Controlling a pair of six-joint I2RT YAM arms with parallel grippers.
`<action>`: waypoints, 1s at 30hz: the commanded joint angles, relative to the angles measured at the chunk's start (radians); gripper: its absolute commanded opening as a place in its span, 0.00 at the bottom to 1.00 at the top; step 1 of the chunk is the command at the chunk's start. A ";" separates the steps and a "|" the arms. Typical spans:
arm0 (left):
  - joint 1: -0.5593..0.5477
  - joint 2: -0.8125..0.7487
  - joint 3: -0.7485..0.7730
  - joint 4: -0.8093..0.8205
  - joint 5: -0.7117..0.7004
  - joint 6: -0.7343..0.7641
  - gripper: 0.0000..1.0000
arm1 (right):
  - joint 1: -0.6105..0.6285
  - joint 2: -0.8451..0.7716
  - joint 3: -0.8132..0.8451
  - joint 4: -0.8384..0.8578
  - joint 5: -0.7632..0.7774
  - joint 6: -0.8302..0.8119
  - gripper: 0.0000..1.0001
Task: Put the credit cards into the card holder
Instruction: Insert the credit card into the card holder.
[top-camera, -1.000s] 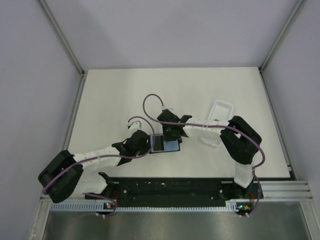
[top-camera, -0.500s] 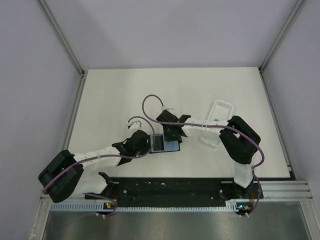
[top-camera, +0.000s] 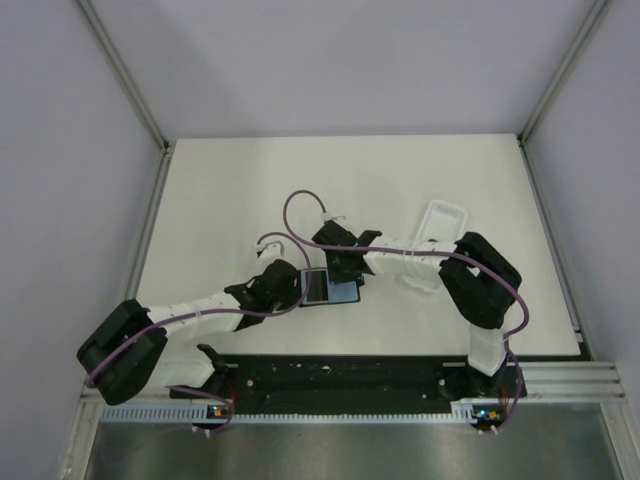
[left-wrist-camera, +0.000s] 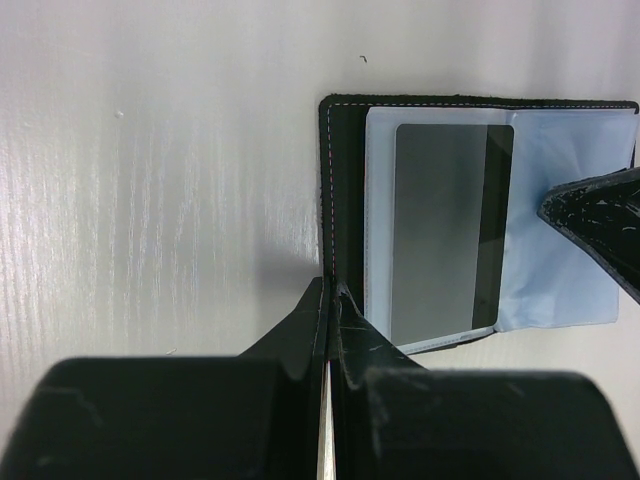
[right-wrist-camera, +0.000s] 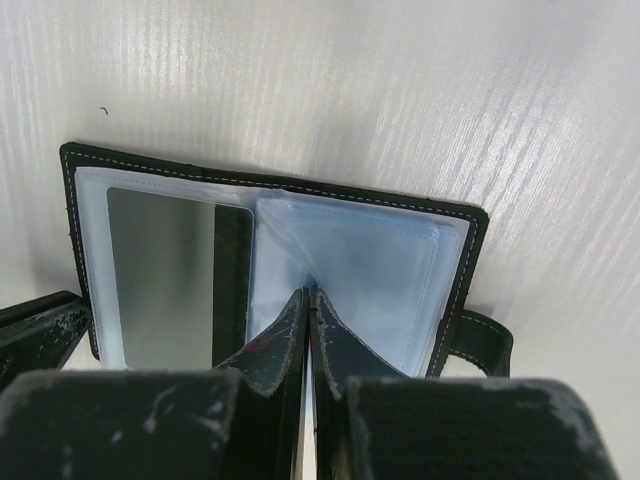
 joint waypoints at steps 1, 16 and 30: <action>-0.007 0.023 -0.005 -0.072 0.013 0.018 0.00 | -0.005 -0.046 -0.018 0.048 -0.022 -0.029 0.00; -0.007 0.017 -0.014 -0.057 0.027 0.018 0.00 | -0.006 -0.026 -0.004 0.101 -0.093 -0.020 0.00; -0.007 0.035 -0.004 -0.049 0.033 0.024 0.00 | 0.004 0.061 0.065 -0.001 -0.056 -0.029 0.00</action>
